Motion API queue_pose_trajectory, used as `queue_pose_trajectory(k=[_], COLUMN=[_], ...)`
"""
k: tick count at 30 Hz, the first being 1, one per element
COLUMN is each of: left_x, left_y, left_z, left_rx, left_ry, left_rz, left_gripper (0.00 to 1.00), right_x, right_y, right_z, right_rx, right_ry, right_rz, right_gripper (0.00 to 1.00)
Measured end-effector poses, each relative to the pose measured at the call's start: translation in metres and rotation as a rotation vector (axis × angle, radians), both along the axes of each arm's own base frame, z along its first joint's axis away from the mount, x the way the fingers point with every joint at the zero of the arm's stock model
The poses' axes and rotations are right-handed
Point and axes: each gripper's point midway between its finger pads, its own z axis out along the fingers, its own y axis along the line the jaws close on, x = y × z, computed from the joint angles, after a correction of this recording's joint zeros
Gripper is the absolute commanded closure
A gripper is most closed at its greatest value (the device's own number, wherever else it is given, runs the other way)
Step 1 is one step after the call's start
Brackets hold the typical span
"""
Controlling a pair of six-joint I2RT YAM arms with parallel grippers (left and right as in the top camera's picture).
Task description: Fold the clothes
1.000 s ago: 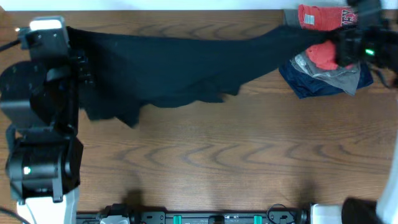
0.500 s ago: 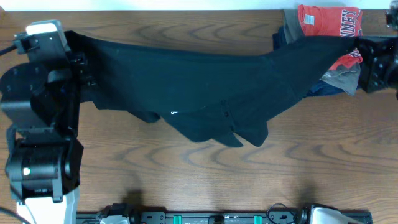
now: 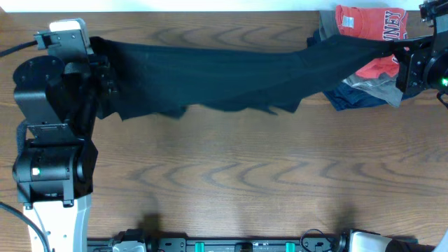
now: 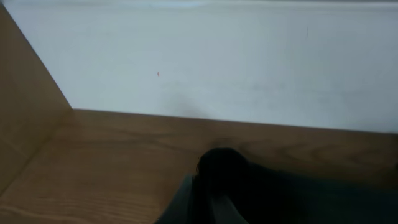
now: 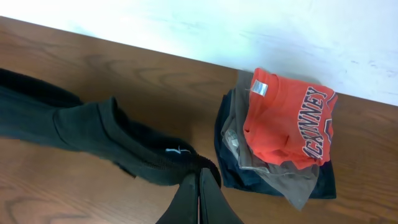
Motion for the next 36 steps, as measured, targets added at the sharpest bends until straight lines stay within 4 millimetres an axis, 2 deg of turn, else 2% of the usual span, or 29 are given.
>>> queue_pose_trajectory(k=[2,4,10,15,18,27,31,32,33,36], left_x=[-0.001,-0.001,0.003,0.003,0.004,0.004,0.006,0.007,0.008,0.013], left_y=[0.0,0.0,0.0,0.0,0.0,0.0,0.0,-0.001,-0.003,-0.008], left_z=[-0.003,-0.004,-0.009,-0.016,-0.015,-0.018,-0.029,-0.033,-0.038,-0.062], left_rx=[0.0,-0.006,-0.005,-0.006,-0.009,-0.006,-0.006,-0.011,-0.012,-0.033], left_ry=[0.011,0.017,0.033,0.058,0.055,0.068,0.109,0.124,0.142,0.227], left_rz=[-0.003,-0.001,-0.001,0.0,0.001,0.0,-0.003,-0.008,-0.016,-0.042], left_gripper=[0.89,0.94,0.94,0.85,0.94,0.93,0.83,0.76,0.73,0.65], right_x=[0.0,0.0,0.0,-0.001,-0.001,0.0,-0.001,-0.001,-0.001,-0.002], right_y=[0.0,0.0,0.0,0.0,0.0,0.0,0.0,0.0,0.0,0.0], right_z=[0.0,0.0,-0.002,-0.002,-0.002,-0.002,-0.002,-0.003,-0.003,-0.008], right_rx=[0.0,0.0,0.001,0.002,0.002,0.0,0.0,0.0,0.0,0.005], right_ry=[0.001,0.002,0.008,0.011,0.01,0.01,0.011,0.013,0.015,0.039], right_rz=[0.0,0.0,0.0,0.0,0.0,-0.002,-0.002,-0.002,-0.002,-0.001], right_gripper=[0.99,0.99,0.99,0.99,0.99,0.99,0.99,0.99,0.99,0.98])
